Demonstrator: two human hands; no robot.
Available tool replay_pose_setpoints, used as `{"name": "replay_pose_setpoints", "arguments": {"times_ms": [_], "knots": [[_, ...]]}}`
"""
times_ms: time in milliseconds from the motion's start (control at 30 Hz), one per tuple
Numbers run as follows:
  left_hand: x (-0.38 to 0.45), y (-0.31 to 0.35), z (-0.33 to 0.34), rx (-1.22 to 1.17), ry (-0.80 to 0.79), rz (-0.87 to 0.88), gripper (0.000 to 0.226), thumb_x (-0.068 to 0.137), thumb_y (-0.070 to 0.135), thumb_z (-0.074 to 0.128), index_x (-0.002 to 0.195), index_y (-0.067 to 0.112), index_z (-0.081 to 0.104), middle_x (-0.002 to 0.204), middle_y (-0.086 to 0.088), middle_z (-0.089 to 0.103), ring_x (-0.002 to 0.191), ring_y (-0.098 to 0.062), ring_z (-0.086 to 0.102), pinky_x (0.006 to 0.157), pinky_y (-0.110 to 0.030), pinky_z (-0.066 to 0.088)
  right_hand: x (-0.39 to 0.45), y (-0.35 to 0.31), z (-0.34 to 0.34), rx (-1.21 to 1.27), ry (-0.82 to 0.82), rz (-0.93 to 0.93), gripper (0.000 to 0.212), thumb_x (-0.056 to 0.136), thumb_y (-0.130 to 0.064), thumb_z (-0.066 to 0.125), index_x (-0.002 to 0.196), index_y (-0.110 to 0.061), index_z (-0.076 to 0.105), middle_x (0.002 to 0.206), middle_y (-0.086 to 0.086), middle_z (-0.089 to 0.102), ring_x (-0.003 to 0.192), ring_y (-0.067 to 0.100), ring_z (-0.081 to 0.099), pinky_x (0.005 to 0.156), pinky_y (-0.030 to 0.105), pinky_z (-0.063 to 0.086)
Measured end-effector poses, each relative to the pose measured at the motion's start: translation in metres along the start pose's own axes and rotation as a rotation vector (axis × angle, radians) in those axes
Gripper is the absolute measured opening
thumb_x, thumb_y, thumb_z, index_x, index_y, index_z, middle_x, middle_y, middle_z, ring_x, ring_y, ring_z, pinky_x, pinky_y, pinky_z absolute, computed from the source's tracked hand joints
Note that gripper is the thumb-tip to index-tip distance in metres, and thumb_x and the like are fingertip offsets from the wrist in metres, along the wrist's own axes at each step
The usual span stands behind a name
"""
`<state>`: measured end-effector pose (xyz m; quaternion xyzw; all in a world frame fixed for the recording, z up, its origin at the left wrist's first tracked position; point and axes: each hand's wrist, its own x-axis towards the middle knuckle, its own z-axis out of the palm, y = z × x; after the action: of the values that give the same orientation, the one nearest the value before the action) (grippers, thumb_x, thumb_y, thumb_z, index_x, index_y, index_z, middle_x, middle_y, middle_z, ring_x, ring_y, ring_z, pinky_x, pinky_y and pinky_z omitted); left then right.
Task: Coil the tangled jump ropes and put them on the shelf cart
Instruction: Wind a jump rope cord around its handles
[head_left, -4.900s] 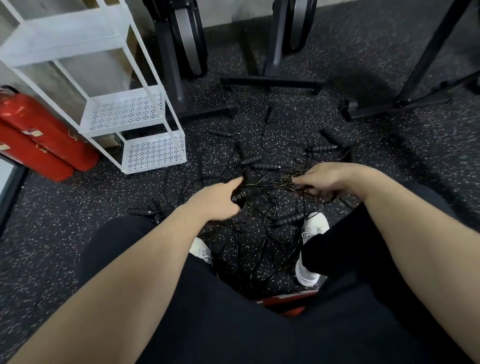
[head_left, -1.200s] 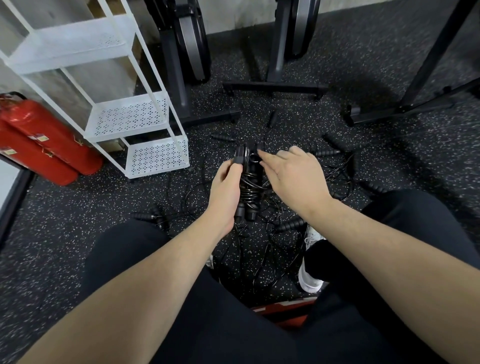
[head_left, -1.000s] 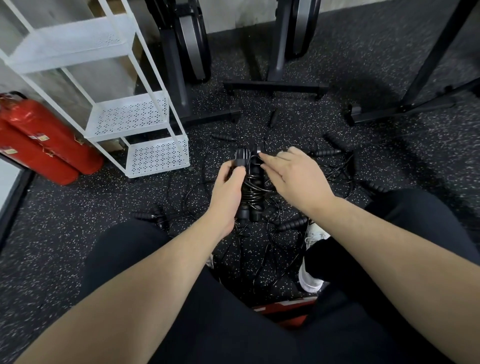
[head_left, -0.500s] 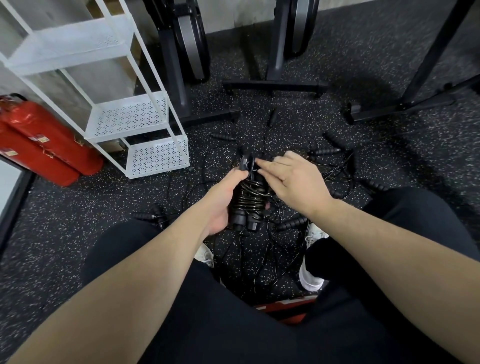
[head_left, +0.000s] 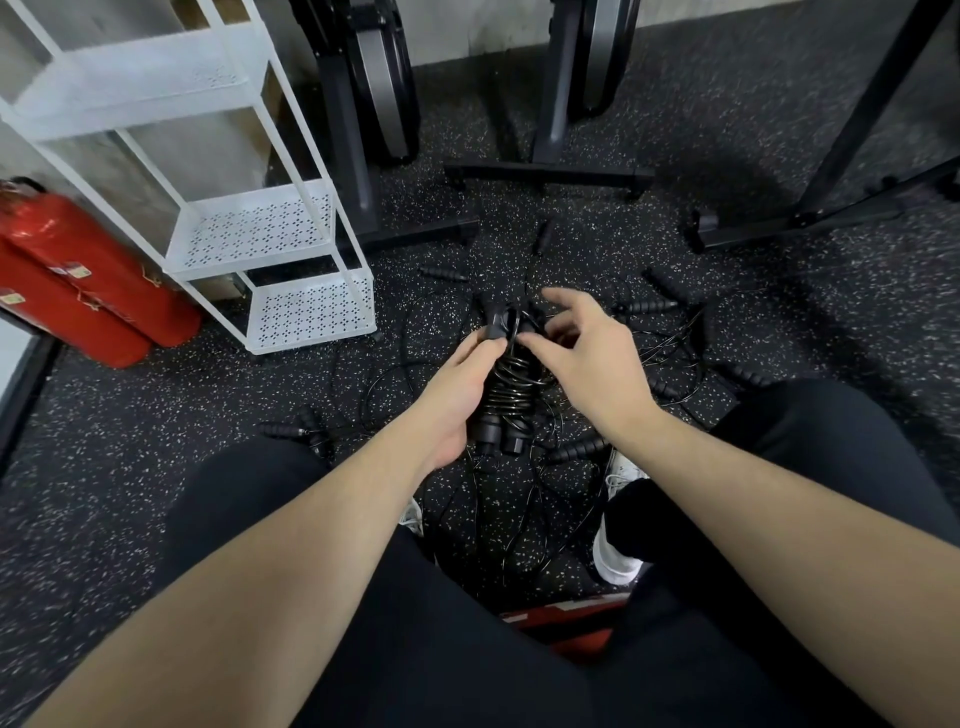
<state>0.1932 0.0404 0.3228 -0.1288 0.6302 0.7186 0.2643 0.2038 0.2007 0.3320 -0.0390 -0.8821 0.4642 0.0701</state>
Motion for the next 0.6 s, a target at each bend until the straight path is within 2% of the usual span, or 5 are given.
{"name": "replay_pose_setpoints", "arguments": {"times_ms": [133, 267, 400, 500, 600], "knots": [[0.003, -0.002, 0.001, 0.038, 0.064, 0.095, 0.025, 0.102, 0.036, 0.059, 0.125, 0.039, 0.067, 0.111, -0.001, 0.077, 0.104, -0.022, 0.073, 0.086, -0.042, 0.059, 0.0, 0.0, 0.003, 0.159, 0.047, 0.054, 0.025, 0.089, -0.032, 0.078, 0.113, -0.024, 0.073, 0.101, -0.016, 0.068, 0.094, -0.004, 0.061, 0.084, 0.016, 0.049], [0.004, -0.002, 0.001, 0.002, 0.074, 0.096, 0.024, 0.102, 0.036, 0.059, 0.124, 0.039, 0.067, 0.113, -0.001, 0.077, 0.107, -0.024, 0.072, 0.094, -0.047, 0.058, 0.002, 0.001, 0.009, 0.216, -0.051, 0.038, 0.033, 0.093, -0.023, 0.073, 0.126, -0.028, 0.07, 0.107, -0.018, 0.053, 0.092, -0.013, 0.052, 0.082, 0.004, 0.038], [0.003, -0.001, 0.004, 0.043, 0.041, 0.044, 0.029, 0.101, 0.04, 0.06, 0.13, 0.039, 0.064, 0.112, 0.0, 0.077, 0.104, -0.021, 0.072, 0.087, -0.041, 0.057, 0.002, 0.007, 0.008, 0.259, -0.026, 0.048, 0.033, 0.095, -0.017, 0.071, 0.127, -0.025, 0.071, 0.108, -0.017, 0.062, 0.096, -0.007, 0.057, 0.091, 0.013, 0.044], [0.004, -0.003, 0.004, 0.079, 0.057, 0.06, 0.03, 0.1, 0.04, 0.061, 0.13, 0.042, 0.064, 0.113, 0.002, 0.077, 0.107, -0.023, 0.072, 0.092, -0.044, 0.058, 0.001, 0.005, 0.003, 0.289, 0.005, 0.044, 0.037, 0.093, -0.018, 0.072, 0.127, -0.033, 0.067, 0.098, -0.018, 0.068, 0.092, -0.001, 0.063, 0.082, 0.01, 0.046], [0.003, -0.005, 0.004, 0.125, 0.09, 0.111, 0.027, 0.1, 0.04, 0.06, 0.126, 0.042, 0.065, 0.114, 0.003, 0.076, 0.108, -0.021, 0.072, 0.097, -0.047, 0.057, 0.002, 0.0, -0.004, 0.242, 0.019, 0.046, 0.022, 0.099, -0.028, 0.064, 0.118, -0.039, 0.065, 0.101, -0.019, 0.071, 0.084, 0.0, 0.066, 0.069, 0.012, 0.046]]}}
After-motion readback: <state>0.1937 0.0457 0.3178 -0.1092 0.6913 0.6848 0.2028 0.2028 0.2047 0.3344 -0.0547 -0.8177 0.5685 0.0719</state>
